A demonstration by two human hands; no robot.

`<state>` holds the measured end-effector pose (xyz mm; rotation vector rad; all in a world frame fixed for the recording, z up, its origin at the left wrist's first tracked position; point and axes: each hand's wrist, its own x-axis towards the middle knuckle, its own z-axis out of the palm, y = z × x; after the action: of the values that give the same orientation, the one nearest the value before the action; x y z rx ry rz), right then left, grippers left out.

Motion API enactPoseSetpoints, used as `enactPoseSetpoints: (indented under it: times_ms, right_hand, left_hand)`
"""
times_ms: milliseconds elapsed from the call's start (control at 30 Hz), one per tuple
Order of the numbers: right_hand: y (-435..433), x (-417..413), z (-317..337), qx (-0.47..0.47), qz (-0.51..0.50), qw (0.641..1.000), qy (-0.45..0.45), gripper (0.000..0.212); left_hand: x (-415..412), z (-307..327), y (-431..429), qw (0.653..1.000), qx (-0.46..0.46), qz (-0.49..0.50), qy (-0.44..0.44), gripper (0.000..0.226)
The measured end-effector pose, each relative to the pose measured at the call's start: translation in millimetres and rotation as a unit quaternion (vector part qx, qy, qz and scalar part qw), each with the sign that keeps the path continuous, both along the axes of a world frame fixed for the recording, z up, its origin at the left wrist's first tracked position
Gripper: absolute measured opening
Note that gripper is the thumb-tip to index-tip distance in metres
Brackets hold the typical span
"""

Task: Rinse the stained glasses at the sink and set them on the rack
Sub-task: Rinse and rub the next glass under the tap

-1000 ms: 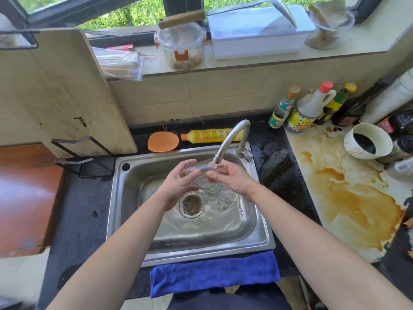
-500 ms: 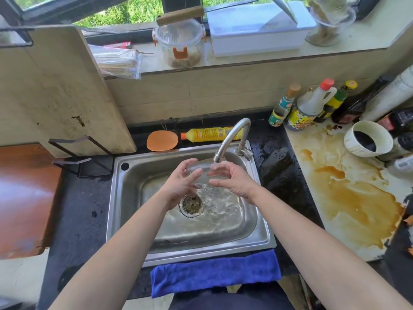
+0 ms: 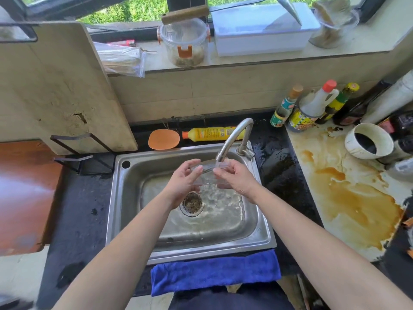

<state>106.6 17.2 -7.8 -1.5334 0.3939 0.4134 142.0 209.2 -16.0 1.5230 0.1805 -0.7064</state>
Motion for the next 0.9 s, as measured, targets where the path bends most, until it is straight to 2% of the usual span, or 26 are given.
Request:
enactPoseSetpoints:
  times_ms: [100, 200, 267, 333, 467, 600, 733, 833, 900]
  right_hand:
    - [2, 0, -4, -0.016, 0.008, 1.000, 0.004, 0.049]
    - [-1, -2, -10, -0.159, 0.110, 0.981, -0.021, 0.106]
    - [-6, -1, -15, -0.226, 0.154, 0.961, -0.037, 0.126]
    - [-10, 4, -20, -0.230, 0.156, 0.959, -0.051, 0.126]
    - [-17, 12, -22, -0.144, 0.140, 0.979, -0.045, 0.107]
    - [-24, 13, -13, -0.085, 0.139, 0.986, -0.025, 0.103]
    - [-23, 8, -11, -0.095, 0.143, 0.985, 0.001, 0.101]
    - [-22, 5, -16, -0.056, 0.124, 0.991, -0.002, 0.105]
    - [-20, 4, -17, -0.050, 0.110, 0.993, 0.002, 0.100]
  left_hand:
    - [1, -1, -2, 0.999, 0.030, 0.015, -0.010, 0.029]
    - [4, 1, 0, 0.999, 0.035, 0.037, 0.001, 0.022]
    - [5, 2, 3, 0.999, 0.037, 0.035, 0.011, 0.024]
    - [4, 5, 3, 0.999, 0.022, 0.014, 0.019, 0.026]
    - [0, 10, 9, 0.999, -0.006, -0.042, 0.025, 0.034]
    - [1, 8, 21, 0.995, -0.068, -0.074, 0.030, 0.062]
    - [0, 10, 12, 0.998, -0.035, -0.059, 0.011, 0.051]
    - [-2, 5, 5, 0.998, -0.009, -0.052, 0.025, 0.057]
    - [-2, 1, 2, 0.999, 0.007, -0.047, 0.021, 0.058]
